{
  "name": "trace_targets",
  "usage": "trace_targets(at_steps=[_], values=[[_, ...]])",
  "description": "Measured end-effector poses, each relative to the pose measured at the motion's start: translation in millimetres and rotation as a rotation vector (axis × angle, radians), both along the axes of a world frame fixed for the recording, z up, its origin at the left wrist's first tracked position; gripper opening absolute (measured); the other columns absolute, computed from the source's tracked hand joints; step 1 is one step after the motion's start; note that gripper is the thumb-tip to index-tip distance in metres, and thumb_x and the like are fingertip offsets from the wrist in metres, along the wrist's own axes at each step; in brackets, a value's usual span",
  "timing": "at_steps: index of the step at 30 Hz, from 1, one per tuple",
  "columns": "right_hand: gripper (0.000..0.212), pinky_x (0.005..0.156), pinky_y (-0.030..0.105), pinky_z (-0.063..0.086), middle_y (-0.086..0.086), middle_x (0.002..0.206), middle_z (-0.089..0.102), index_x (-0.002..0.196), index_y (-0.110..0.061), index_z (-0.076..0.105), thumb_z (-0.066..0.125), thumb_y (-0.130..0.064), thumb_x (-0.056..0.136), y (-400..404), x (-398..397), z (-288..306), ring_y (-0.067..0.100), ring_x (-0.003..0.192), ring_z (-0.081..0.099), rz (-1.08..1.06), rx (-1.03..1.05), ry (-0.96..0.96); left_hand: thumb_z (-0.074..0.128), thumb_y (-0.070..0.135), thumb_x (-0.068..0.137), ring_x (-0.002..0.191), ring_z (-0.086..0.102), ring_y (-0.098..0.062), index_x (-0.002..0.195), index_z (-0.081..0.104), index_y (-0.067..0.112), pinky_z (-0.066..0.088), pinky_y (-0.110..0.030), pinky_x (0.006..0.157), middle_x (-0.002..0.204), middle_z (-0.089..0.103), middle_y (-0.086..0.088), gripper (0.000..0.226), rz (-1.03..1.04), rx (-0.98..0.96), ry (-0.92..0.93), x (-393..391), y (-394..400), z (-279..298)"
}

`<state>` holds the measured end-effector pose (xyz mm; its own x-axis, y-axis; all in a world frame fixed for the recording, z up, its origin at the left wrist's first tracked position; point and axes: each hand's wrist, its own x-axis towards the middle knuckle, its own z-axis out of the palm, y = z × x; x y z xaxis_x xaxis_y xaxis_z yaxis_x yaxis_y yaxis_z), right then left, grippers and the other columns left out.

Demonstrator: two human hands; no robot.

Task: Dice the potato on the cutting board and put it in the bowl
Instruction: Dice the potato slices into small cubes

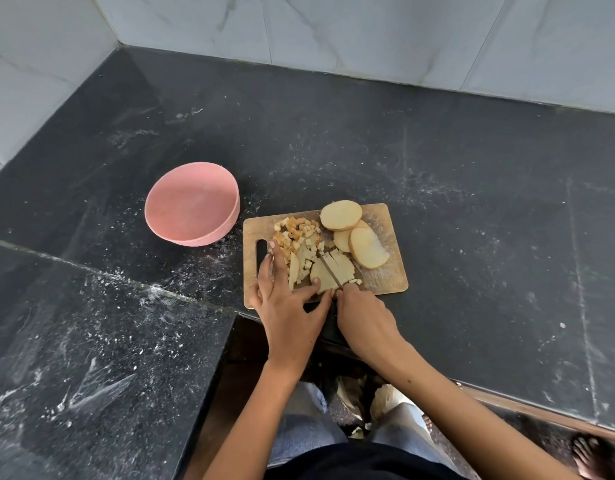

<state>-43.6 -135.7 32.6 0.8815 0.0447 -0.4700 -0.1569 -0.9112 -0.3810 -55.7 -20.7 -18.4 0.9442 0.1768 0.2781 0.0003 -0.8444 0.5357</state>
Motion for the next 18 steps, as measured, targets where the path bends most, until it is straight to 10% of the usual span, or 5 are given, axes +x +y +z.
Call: trace_targets(at_steps=[18], values=[[0.023, 0.065, 0.035, 0.035, 0.012, 0.1, 0.063, 0.091, -0.015, 0.029, 0.02, -0.031, 0.105, -32.5, -47.3, -3.7, 0.036, 0.096, 0.06, 0.07, -0.093, 0.062, 0.072, 0.046, 0.071, 0.137, 0.031, -0.027, 0.072, 0.079, 0.029, 0.02, -0.046, 0.103, 0.154, 0.026, 0.002, 0.018, 0.057, 0.024, -0.063, 1.5, -3.8, -5.7]])
